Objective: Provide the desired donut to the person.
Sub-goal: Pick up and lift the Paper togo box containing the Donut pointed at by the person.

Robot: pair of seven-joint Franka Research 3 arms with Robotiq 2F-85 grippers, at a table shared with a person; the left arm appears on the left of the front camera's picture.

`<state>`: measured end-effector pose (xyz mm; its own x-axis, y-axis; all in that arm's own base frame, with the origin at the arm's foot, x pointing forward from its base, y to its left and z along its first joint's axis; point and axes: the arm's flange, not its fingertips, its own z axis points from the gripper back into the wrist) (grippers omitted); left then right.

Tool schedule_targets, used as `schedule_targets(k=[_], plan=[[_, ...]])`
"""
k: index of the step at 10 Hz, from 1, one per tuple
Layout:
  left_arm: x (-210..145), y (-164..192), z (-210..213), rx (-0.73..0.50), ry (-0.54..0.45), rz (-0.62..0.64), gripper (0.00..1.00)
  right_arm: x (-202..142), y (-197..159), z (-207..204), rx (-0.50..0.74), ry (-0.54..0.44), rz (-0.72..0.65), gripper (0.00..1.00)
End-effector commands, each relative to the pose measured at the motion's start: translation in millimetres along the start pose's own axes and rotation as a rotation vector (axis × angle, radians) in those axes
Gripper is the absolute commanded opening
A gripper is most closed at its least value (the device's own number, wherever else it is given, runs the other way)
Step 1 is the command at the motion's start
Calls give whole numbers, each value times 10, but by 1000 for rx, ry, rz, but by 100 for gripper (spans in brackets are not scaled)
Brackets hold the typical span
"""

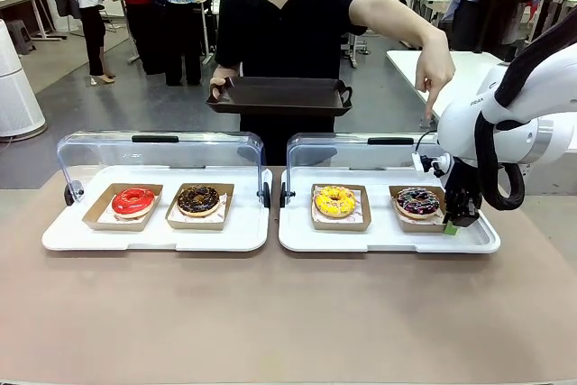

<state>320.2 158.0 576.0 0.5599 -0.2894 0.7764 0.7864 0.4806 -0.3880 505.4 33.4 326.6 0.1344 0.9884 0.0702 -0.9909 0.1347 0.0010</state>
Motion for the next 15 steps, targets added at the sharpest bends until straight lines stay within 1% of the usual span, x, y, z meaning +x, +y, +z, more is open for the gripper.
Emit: schedule_targets(k=[1,5,7,9,10,11,13,15], plan=[[-18,5,9,-4,-8,-21,100,-5,-22,-27,13,2,9,0],[-18,5,9,-4,-8,-21,100,3,34,7,4,-1,42,0],[-18,5,9,-4,-8,-21,100,35,254,213,21,15,80,0],[-18,5,9,-4,-8,-21,100,40,560,528,56,42,114,0],[-18,5,9,-4,-8,-21,100,27,702,690,72,48,112,0],[-18,5,9,-4,-8,-21,100,34,881,897,68,77,110,0],[-18,5,9,-4,-8,-21,100,74,1170,1372,31,91,117,0],[-18,5,9,-4,-8,-21,100,111,1426,1923,-16,96,90,0]])
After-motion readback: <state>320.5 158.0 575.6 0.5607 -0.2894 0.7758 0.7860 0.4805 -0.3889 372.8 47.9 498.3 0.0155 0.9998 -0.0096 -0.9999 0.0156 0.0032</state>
